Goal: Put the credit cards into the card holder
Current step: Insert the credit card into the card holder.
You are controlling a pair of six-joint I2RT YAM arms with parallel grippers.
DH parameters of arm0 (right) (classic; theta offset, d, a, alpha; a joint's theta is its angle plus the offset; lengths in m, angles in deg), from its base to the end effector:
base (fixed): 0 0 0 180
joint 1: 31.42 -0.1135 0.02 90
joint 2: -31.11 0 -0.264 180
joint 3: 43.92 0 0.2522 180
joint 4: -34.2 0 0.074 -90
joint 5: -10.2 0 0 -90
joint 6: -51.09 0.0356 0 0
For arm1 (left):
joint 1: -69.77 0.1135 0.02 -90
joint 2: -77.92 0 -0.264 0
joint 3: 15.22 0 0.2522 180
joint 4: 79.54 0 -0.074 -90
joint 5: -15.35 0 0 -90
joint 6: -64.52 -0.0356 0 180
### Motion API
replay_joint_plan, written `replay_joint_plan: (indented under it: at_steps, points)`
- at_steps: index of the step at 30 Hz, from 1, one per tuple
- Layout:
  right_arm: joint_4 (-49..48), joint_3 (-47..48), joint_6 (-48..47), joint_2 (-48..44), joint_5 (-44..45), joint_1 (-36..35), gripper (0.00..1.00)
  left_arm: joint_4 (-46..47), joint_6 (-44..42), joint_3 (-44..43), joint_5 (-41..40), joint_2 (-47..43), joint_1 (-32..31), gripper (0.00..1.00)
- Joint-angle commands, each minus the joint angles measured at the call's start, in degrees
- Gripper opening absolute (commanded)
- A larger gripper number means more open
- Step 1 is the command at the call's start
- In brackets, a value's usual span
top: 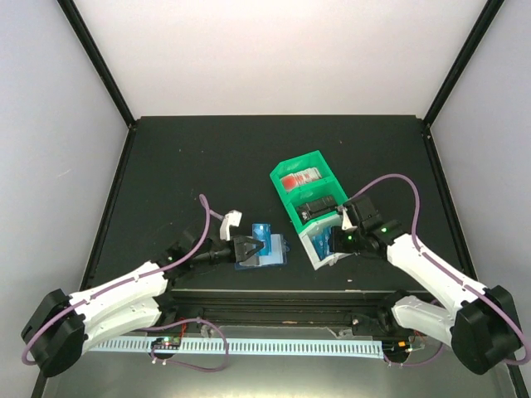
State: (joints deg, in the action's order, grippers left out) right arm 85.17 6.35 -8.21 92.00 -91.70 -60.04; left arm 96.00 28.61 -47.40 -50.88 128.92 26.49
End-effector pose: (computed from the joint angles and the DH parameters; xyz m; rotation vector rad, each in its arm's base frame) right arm 0.1643 0.0980 0.2019 -0.0226 2.7520 0.5938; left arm 0.1288 -0.1410 0.1952 0.0986 2.2727 -1.4273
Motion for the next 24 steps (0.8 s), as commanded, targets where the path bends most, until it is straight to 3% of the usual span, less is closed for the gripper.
replay_joint_plan:
  at_steps: [1,8,12,17,24]
  points:
    - [-0.9,1.5,-0.8,0.3,0.2,-0.5,0.01,-0.9,-2.0,-1.3,-0.1,0.4,0.3,0.02]
    - [1.1,4.3,1.7,-8.3,0.4,-1.9,0.01,-11.8,-6.4,-2.8,-9.2,-0.1,0.4,0.02]
    - [-4.5,3.5,5.3,-9.3,-5.5,-3.6,0.01,-19.2,-8.0,-3.1,-16.6,-1.1,0.4,0.01]
    - [-20.4,1.6,12.9,-3.1,-10.1,-11.1,0.01,-26.4,-8.3,-2.7,-22.3,-2.7,1.1,0.02]
    - [-35.8,2.2,19.8,12.4,-9.1,-17.5,0.01,-29.7,-9.4,-2.7,-21.2,-1.0,2.1,0.02]
